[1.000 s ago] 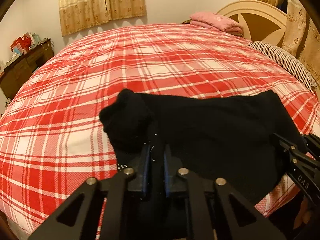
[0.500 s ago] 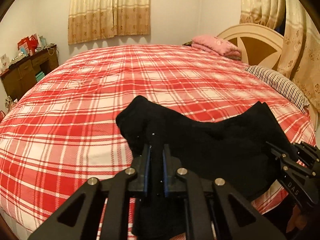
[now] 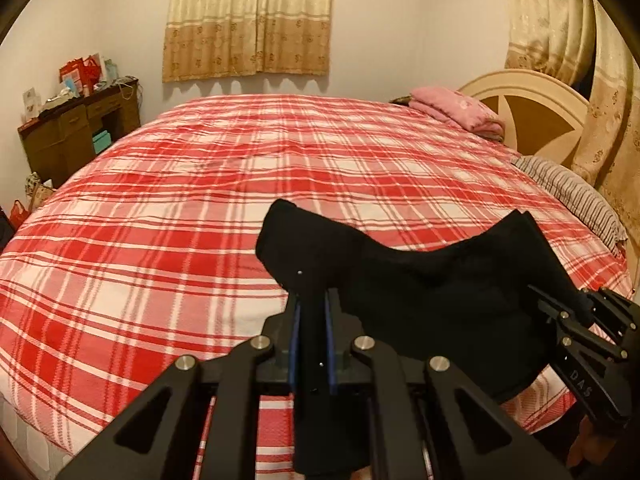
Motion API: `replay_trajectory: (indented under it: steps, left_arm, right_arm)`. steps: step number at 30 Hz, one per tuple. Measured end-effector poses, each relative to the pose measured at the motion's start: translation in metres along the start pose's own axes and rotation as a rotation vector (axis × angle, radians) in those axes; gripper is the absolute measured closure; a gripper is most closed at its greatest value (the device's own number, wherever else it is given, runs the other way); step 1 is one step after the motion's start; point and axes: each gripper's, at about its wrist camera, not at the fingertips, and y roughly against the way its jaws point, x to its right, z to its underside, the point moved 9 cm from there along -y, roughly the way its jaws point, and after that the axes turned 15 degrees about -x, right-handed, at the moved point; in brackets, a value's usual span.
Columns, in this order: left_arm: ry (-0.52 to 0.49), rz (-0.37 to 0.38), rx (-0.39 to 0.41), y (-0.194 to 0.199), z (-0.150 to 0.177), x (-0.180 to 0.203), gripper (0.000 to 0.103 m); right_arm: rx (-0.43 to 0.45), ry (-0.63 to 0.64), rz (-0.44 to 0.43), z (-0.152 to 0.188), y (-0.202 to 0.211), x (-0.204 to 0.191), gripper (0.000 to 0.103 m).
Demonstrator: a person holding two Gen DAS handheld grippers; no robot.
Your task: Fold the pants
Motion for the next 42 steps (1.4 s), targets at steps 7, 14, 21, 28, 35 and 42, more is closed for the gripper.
replay_trajectory:
  steps: [7, 14, 21, 28, 35, 42]
  left_arm:
    - [0.041, -0.034, 0.038, 0.016, -0.008, -0.030, 0.092]
    - [0.100, -0.084, 0.070, 0.030, -0.010, -0.074, 0.092]
    - [0.174, -0.148, 0.078, 0.041, -0.004, -0.130, 0.092]
    - [0.243, -0.237, 0.120, 0.058, -0.016, -0.194, 0.092]
    - [0.295, -0.316, 0.171, 0.068, -0.042, -0.258, 0.092]
    - [0.319, -0.390, 0.166, 0.047, -0.061, -0.305, 0.092]
  right_arm:
    - [0.030, 0.045, -0.038, -0.017, 0.006, -0.028, 0.076]
    - [0.058, 0.099, -0.101, -0.037, 0.010, -0.072, 0.076]
    - [0.076, 0.182, -0.170, -0.059, 0.008, -0.129, 0.076]
    - [0.130, 0.263, -0.246, -0.097, 0.009, -0.193, 0.076]
    - [0.176, 0.290, -0.333, -0.144, -0.011, -0.250, 0.076]
    - [0.154, 0.325, -0.377, -0.174, -0.063, -0.303, 0.076]
